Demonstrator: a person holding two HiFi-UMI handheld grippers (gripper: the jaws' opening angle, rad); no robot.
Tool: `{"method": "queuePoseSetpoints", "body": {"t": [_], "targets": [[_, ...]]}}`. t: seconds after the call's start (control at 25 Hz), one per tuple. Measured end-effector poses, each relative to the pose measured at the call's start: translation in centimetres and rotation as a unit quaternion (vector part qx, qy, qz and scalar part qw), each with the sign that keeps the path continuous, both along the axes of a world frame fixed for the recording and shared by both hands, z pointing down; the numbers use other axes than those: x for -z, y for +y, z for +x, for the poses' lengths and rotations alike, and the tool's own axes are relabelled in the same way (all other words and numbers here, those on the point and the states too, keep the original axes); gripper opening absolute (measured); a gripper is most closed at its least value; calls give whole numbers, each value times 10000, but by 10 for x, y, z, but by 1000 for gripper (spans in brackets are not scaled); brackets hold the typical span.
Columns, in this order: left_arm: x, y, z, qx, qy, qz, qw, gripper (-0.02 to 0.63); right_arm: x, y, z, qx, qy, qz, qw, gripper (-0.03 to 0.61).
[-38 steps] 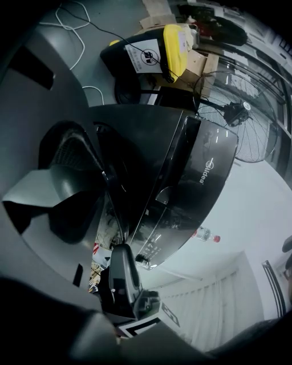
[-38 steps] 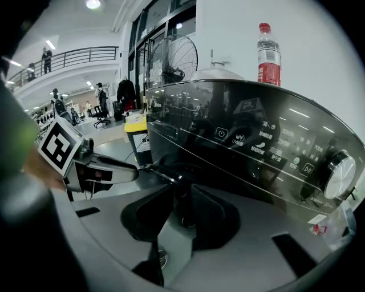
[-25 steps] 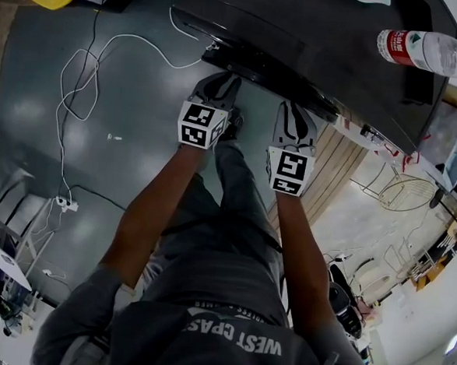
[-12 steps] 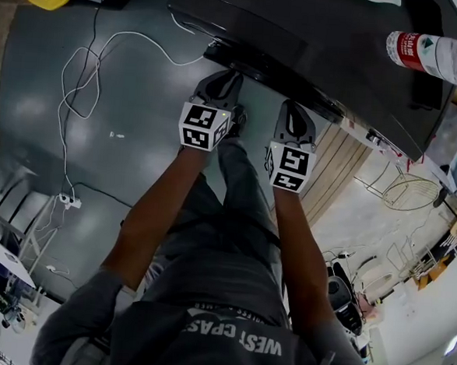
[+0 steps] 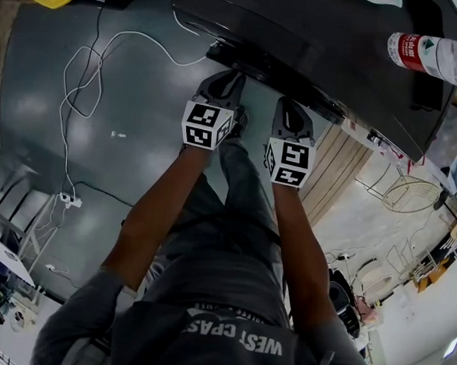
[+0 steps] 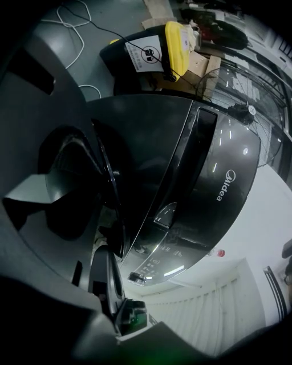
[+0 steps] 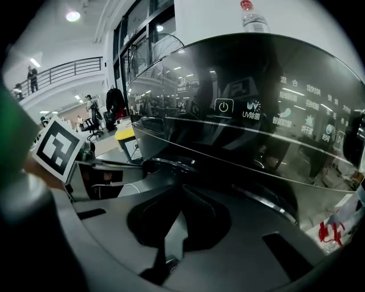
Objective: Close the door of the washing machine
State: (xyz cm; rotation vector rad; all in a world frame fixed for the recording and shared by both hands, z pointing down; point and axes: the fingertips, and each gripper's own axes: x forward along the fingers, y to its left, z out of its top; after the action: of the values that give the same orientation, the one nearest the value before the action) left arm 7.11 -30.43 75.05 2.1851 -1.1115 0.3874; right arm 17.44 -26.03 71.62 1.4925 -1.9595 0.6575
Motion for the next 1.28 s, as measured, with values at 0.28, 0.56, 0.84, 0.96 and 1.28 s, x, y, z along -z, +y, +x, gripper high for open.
{"method": "queuePoseSetpoints", "body": {"t": [0.28,0.56,0.84,0.96,1.28], "targets": [[5,2,-1,-341,-84,38,9994,89,-6,-3,-12,183,-366,-326,9986,29],[45,1,-33,-235,-158,274,9992,89,28,-13,-31,294,-490,-86,9983,32],[105,13,-63,-278,-193,582,9977,89,91,-12,-45,304,-559,347,9974,34],[134,15,-72,-345,-205,778,9962,89,121,-12,-41,285,-594,542,9964,40],[236,18,-105,-532,-293,1567,9858,89,240,3,-39,409,-692,1373,9873,80]]}}
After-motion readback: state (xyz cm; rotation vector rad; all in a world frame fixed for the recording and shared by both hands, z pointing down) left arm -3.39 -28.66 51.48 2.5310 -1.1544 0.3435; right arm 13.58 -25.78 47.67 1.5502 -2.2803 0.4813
